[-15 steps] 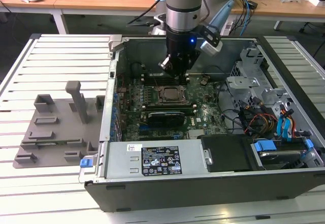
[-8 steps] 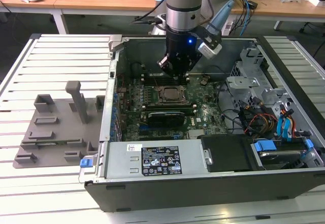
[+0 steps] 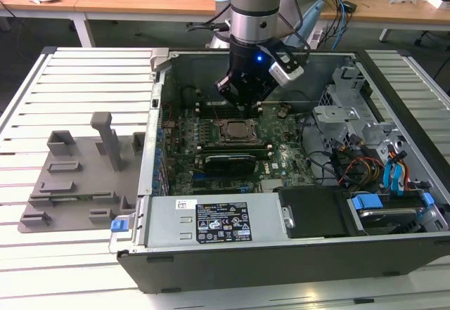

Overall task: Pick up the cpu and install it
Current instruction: 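Install the first cpu locking lever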

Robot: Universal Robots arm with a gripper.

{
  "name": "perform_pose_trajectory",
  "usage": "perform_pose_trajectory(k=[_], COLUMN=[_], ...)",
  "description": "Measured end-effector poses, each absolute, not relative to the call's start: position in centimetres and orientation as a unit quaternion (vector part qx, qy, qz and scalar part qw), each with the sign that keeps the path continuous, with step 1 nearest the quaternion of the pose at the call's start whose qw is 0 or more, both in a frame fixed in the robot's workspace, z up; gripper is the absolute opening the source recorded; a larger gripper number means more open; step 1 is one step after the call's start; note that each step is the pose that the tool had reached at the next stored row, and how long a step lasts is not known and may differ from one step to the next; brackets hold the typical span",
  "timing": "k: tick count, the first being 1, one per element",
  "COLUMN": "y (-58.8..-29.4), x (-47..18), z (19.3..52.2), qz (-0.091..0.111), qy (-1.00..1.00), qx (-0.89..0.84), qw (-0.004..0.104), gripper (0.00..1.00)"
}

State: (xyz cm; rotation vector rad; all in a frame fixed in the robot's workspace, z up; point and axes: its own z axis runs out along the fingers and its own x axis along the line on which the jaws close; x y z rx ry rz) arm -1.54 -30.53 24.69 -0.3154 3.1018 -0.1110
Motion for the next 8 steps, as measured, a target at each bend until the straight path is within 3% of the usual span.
perform_pose_trajectory(k=[2, 8], y=[-30.53, -30.53], x=[-1.54, -1.54], z=[24.68, 24.67], qz=[-0.035, -0.035], qy=[0.997, 0.999], qx=[-0.075, -0.041], qw=[0.0, -0.002], gripper=[0.11, 0.11])
